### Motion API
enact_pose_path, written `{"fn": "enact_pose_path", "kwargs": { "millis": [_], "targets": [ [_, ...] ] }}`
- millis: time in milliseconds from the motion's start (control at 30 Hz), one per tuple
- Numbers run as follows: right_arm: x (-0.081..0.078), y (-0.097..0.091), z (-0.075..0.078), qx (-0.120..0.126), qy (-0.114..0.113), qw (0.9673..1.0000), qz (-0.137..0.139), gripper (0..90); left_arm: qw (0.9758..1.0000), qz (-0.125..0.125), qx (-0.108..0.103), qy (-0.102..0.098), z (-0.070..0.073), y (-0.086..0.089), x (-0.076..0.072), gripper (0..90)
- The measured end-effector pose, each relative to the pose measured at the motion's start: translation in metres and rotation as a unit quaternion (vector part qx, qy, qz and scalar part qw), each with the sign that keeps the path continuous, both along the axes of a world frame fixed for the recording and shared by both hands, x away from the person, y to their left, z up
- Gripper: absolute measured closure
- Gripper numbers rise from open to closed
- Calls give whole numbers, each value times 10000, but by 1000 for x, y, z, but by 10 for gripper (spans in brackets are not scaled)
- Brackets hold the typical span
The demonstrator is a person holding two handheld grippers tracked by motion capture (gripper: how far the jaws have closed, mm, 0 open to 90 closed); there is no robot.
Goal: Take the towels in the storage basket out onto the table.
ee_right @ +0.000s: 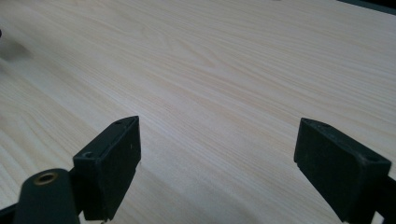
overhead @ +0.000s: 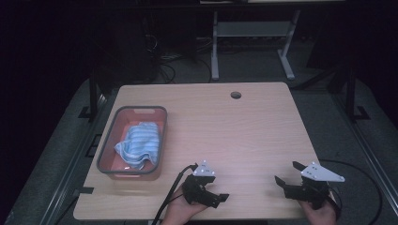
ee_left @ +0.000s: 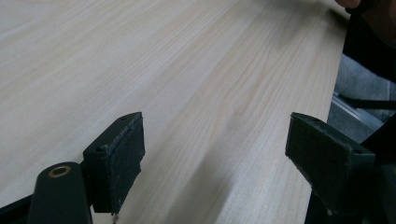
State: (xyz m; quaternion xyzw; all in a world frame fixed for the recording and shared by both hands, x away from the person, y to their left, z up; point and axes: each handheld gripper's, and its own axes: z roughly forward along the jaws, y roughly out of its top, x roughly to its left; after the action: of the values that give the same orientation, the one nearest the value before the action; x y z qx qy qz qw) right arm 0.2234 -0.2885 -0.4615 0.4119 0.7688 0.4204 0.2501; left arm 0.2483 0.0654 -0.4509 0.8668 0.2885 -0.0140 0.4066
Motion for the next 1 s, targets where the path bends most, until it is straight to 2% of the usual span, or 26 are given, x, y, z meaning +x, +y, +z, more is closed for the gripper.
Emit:
{"fn": "enact_pose_path", "kwargs": {
  "millis": [67,133,300,400,500,833,900,1000],
  "targets": [
    [0,0,0,-5,1,10000,-1,143,10000,-12,-17,20,1,-1,1,190],
    [0,1,0,-7,17,10000,5,143,9999,-103,112,-11,7,-1,5,190],
    [-2,4,0,-43,12,10000,12,143,9998,-125,129,117,21,3,19,190],
    [-2,5,1,-33,-5,10000,6,143,9998,-140,80,109,31,5,26,191],
    [-1,5,0,-68,3,10000,23,143,9997,-154,124,128,39,7,33,192],
    [0,6,0,-93,1,9999,51,143,9996,-186,216,50,56,14,44,199],
    [0,7,0,-89,19,9999,60,143,9995,-157,270,23,61,16,47,199],
    [-1,8,0,-99,28,9999,59,143,9997,-94,232,41,66,20,52,198]
  ]
}}
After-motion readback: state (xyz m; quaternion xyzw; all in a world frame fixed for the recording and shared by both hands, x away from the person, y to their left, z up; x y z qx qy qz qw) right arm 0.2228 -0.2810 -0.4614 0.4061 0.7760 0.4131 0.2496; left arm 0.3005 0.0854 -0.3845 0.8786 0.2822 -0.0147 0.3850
